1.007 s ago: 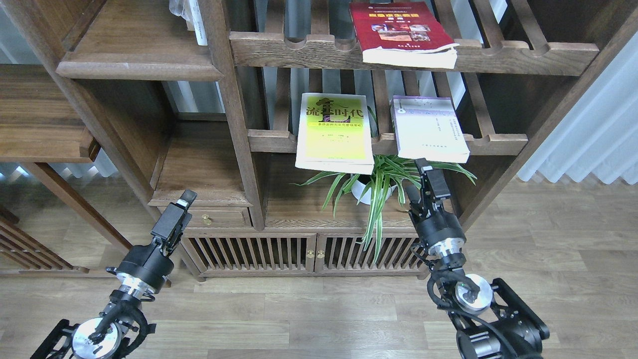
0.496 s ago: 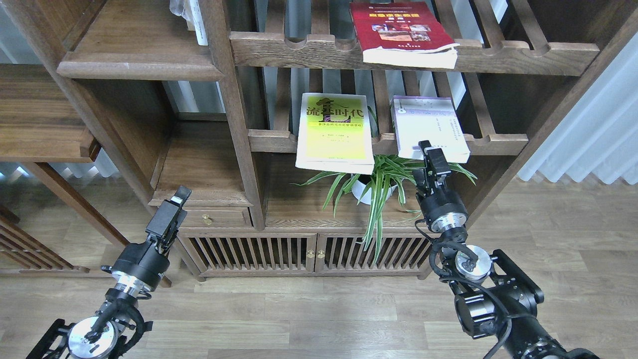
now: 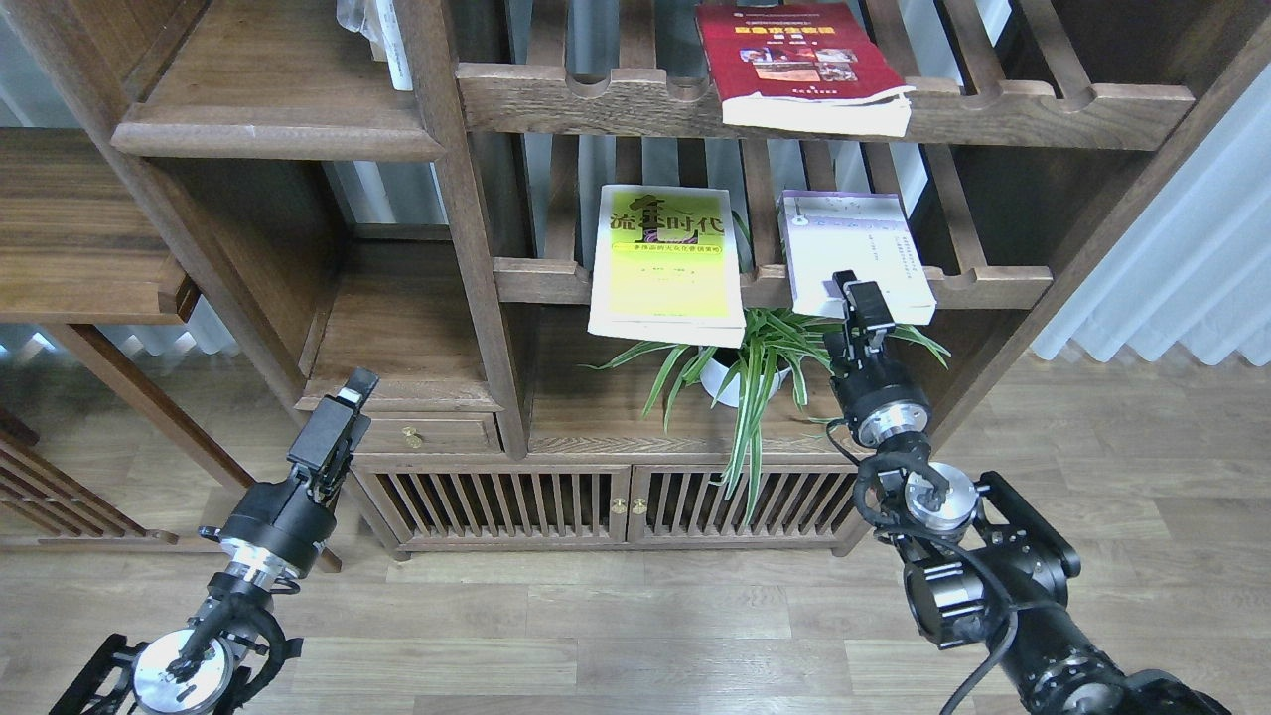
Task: Organize books on shelf
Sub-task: 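Grasp the white book's lower edge with the right gripper, then pull the white book off the shelf with the right gripper, then bring the white book toward the left gripper and grasp it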
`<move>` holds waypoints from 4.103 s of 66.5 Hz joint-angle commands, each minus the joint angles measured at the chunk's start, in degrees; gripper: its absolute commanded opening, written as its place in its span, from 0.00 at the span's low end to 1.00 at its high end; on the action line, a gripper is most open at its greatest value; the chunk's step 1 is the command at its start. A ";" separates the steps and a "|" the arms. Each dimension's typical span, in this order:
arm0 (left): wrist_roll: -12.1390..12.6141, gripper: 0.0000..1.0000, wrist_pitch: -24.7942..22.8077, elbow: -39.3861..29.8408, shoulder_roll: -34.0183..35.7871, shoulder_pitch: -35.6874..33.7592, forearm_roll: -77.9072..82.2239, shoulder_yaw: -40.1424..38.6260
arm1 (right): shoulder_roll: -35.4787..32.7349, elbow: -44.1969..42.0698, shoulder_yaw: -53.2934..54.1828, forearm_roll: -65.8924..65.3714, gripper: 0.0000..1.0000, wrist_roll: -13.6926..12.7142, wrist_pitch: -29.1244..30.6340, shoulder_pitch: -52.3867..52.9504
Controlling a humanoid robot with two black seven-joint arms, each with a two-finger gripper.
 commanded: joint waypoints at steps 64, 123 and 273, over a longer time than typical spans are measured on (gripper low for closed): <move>0.00 1.00 0.00 -1.24 0.44 0.72 0.00 -2.88 | 0.00 2.81 1.31 5.02 0.03 -0.53 10.06 -2.05; 0.09 1.00 0.00 0.08 0.00 0.37 0.09 -1.74 | -4.66 22.06 8.17 19.70 0.03 -0.97 16.62 -34.66; 19.12 1.00 0.00 -3.26 21.53 5.55 -44.38 24.71 | 0.00 21.00 -41.49 10.21 0.04 -13.80 16.62 -24.64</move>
